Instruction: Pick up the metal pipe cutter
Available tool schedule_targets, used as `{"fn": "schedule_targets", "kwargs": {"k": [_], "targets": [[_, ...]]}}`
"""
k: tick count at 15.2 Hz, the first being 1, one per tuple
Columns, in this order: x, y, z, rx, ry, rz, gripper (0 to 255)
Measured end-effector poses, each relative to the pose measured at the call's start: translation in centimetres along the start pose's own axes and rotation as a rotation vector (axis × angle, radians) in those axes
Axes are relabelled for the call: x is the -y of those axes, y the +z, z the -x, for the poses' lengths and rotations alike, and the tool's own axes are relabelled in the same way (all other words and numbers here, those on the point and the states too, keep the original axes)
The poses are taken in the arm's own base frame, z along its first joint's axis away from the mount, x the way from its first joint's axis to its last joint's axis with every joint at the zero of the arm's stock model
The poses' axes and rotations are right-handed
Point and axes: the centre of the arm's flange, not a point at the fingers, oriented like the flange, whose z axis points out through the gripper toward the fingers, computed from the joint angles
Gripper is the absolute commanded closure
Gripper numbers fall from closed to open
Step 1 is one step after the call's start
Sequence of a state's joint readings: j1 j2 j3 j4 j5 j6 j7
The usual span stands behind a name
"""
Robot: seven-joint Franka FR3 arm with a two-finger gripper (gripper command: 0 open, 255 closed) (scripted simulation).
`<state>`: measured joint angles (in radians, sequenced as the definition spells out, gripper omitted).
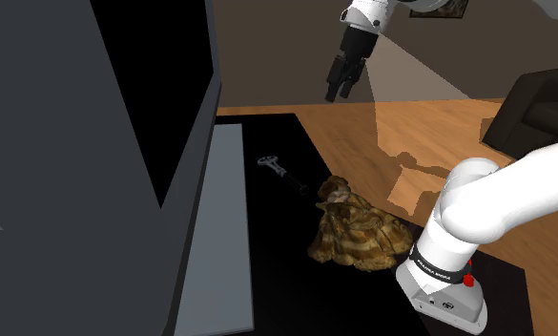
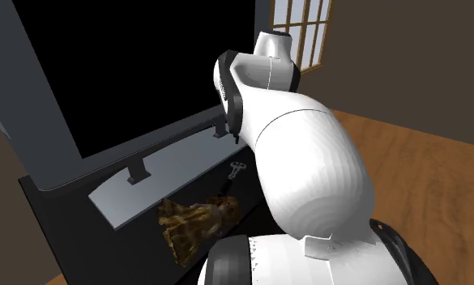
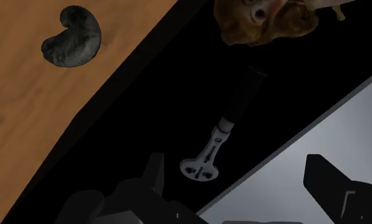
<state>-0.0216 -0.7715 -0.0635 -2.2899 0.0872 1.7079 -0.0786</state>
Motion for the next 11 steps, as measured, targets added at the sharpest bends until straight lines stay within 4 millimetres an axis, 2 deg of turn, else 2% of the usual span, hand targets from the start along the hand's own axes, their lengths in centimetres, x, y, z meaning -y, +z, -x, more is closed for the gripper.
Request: {"fn": "schedule_targets", "kwargs": {"k": [1, 3, 6, 11], "targets": [[0.0, 0.0, 0.0, 0.000, 0.000, 0.000, 0], [0.6, 1.4, -0.7, 0.014, 0.025, 0.008, 0], [1.9, 4.7, -2.3, 0.048, 0.083, 0.025, 0], [2.9, 11.1, -5.2, 0.106, 0.188, 0.057, 0]]}}
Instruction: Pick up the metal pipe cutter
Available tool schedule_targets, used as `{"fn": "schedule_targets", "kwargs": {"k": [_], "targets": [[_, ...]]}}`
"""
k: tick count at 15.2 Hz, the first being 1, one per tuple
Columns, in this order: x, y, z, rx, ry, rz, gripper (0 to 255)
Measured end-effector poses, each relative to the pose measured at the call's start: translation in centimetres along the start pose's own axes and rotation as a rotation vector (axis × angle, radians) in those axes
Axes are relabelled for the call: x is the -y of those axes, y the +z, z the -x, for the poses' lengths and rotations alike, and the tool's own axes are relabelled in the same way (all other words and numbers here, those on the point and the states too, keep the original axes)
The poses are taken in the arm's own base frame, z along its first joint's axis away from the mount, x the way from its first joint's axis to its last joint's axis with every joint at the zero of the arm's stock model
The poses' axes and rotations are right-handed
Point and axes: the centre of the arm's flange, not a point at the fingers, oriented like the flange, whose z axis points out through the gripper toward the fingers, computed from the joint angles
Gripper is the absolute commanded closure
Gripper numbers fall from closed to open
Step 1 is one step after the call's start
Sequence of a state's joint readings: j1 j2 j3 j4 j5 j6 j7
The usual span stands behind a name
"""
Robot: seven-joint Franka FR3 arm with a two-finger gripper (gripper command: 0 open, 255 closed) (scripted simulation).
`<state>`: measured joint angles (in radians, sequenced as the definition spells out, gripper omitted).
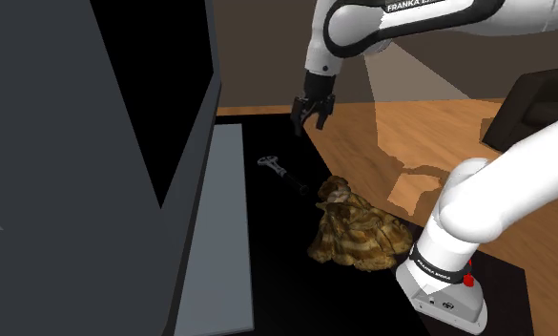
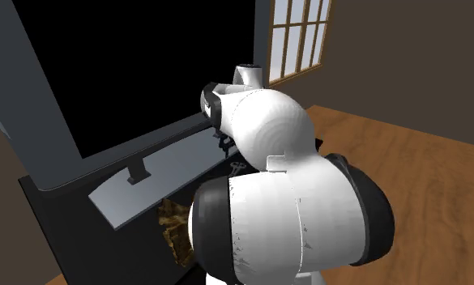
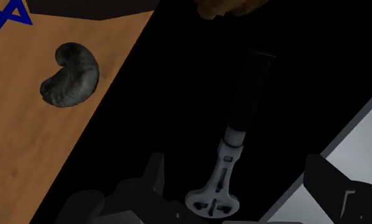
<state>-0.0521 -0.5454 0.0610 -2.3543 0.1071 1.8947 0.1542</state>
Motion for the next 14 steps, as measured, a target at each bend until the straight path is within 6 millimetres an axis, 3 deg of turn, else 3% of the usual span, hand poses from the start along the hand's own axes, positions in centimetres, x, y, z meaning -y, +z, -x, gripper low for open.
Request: {"fn": "schedule_targets", "kwargs": {"k": [4, 9, 14], "targets": [[2.7, 4.7, -3.0, 0.046, 0.083, 0.024, 0], [3.7, 10.5, -6.1, 0.103, 0.189, 0.056, 0], [3.9, 14.0, -6.2, 0.115, 0.210, 0.062, 0]]}}
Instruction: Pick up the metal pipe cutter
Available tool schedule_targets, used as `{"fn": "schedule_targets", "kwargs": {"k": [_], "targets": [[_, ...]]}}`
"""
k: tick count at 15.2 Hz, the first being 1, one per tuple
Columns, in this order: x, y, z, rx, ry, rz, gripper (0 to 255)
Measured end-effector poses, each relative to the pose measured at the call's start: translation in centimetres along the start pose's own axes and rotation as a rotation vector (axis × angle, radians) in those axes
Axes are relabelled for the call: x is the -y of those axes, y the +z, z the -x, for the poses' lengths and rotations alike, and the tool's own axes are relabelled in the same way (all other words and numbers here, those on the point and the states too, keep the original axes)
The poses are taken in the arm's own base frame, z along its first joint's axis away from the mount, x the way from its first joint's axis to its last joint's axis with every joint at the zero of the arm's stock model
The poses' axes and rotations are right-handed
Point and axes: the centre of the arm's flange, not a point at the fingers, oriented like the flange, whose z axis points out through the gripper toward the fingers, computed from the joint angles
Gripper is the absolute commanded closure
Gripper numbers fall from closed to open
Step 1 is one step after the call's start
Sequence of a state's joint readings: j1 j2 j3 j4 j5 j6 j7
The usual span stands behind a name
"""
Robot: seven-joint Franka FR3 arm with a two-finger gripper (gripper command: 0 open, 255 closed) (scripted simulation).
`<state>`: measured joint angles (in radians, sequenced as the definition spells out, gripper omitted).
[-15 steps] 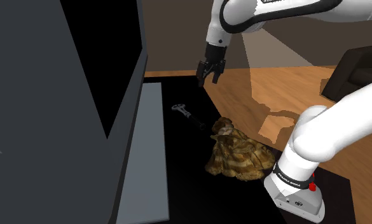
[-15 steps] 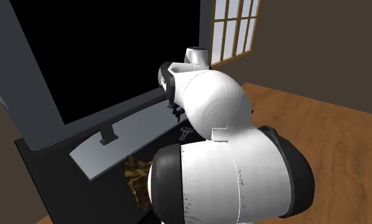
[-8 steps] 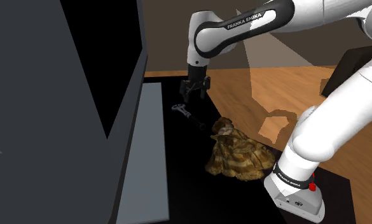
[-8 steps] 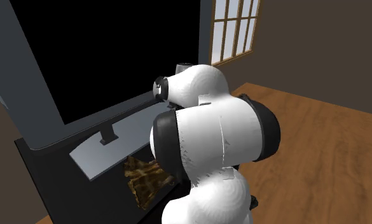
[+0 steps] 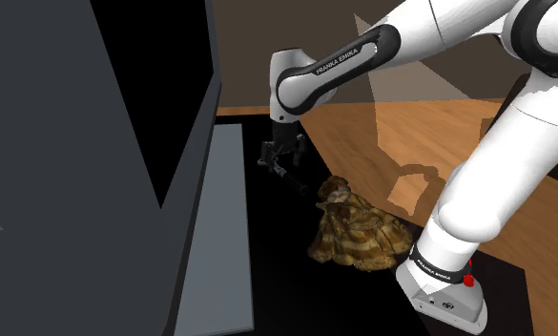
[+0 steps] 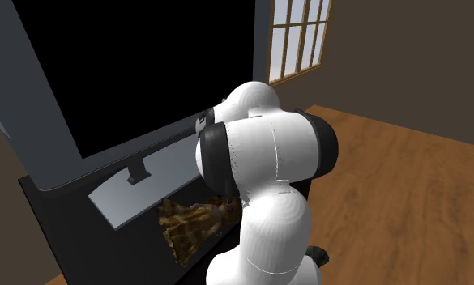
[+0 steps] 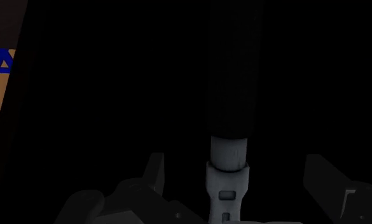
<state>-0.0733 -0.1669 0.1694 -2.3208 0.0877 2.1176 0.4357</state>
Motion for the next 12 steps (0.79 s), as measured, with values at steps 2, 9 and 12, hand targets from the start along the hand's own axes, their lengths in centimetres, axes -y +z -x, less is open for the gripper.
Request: {"fn": "schedule_targets", "kwargs": {"k": [2, 9, 12], "targets": [[0.0, 1.0, -0.1, 0.000, 0.001, 0.000, 0], [-0.1, 1.8, -0.1, 0.000, 0.001, 0.000, 255], [-0.1, 1.8, -0.1, 0.000, 0.001, 0.000, 255]]}}
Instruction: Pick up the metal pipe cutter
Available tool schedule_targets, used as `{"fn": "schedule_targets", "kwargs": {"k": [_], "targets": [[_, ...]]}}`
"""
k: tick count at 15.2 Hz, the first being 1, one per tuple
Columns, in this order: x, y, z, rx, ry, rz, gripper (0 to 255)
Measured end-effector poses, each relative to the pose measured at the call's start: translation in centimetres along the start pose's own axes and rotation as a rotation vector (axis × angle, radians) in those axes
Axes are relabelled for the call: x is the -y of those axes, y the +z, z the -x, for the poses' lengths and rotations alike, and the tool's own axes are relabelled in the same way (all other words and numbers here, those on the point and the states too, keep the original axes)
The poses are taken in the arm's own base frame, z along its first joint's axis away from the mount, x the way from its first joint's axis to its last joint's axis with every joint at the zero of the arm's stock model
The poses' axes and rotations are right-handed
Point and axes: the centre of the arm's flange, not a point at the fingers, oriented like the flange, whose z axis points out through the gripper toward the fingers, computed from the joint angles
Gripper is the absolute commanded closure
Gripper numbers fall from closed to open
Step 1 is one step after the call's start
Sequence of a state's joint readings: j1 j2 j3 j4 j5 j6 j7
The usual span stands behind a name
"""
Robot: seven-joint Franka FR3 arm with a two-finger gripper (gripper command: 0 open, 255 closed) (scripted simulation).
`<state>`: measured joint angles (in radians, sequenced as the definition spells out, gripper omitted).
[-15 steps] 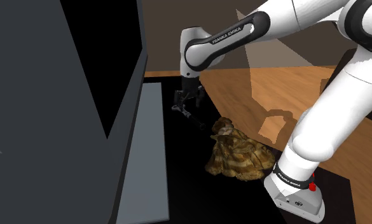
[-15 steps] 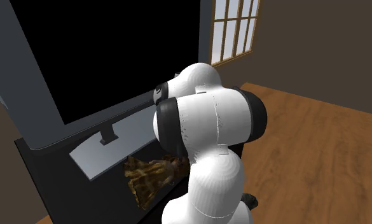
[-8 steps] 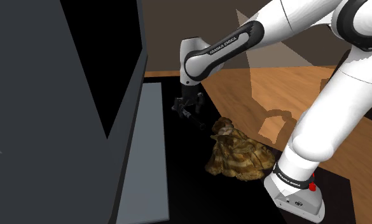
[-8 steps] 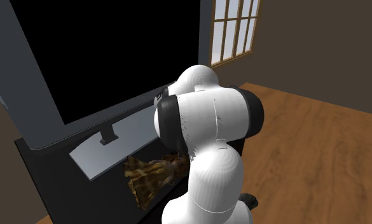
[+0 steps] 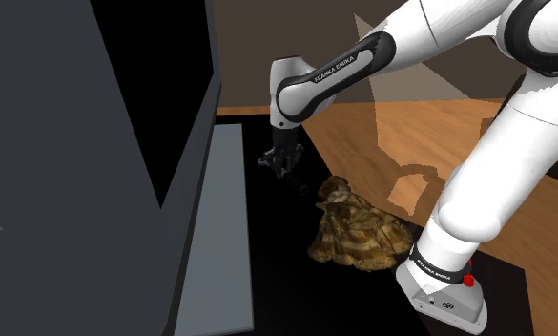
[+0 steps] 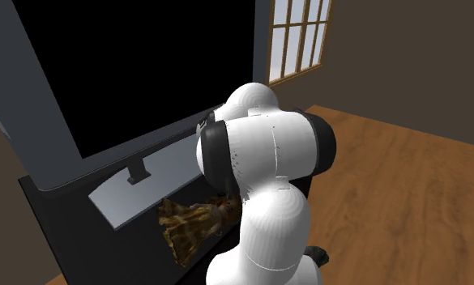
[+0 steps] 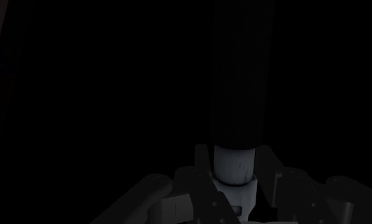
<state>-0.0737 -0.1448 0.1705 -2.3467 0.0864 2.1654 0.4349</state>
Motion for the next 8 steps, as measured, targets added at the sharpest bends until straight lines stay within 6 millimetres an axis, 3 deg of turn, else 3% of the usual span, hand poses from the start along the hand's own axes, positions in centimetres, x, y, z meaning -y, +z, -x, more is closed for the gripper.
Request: {"fn": "schedule_targets", "kwargs": {"k": [3, 8], "targets": [[0.0, -0.2, 0.0, 0.000, 0.000, 0.000, 255], [0.2, -2.6, 0.1, 0.000, 0.000, 0.000, 255]]}}
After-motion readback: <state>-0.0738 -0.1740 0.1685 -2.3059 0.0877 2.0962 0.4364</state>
